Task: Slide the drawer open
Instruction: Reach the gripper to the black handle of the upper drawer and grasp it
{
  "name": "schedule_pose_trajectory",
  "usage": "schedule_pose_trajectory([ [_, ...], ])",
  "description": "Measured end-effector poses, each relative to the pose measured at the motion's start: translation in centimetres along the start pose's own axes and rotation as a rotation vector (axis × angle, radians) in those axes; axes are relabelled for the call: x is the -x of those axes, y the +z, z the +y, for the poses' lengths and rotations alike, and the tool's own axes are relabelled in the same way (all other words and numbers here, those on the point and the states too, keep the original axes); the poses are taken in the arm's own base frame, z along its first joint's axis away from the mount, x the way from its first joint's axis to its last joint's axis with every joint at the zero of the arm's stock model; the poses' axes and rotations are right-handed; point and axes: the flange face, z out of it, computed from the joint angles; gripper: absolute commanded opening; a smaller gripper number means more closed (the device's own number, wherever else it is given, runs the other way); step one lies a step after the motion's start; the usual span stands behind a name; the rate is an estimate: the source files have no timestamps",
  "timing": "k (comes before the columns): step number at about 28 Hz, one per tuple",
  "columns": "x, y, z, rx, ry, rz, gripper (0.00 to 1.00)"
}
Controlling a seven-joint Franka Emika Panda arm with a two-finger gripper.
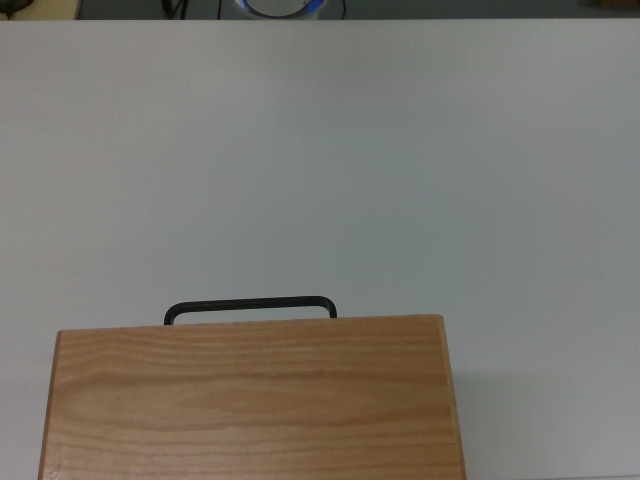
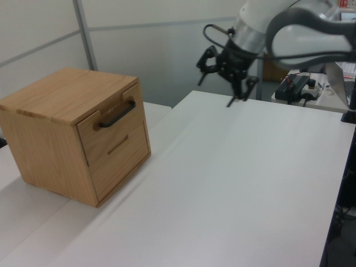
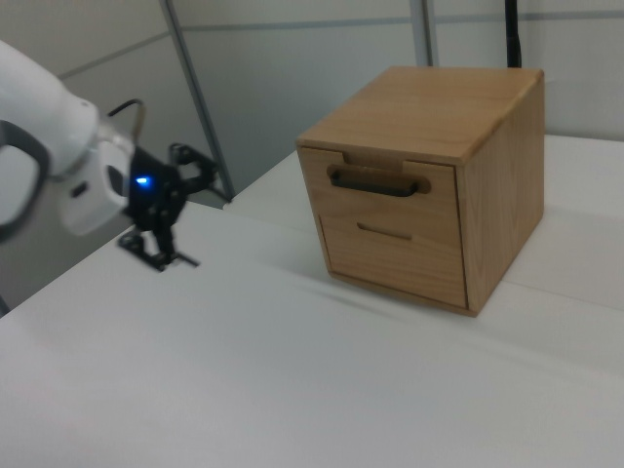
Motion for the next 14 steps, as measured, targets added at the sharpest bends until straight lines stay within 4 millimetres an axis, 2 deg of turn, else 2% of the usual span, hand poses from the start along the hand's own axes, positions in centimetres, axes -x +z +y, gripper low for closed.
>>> schedule_pose_trajectory([
  [9, -0.1, 9.3, -3.6, -0.131, 0.057, -0.049, 1.00],
  [14, -0.2, 13.1, -5.5, -0.218, 0.067, -0.063, 1.00],
])
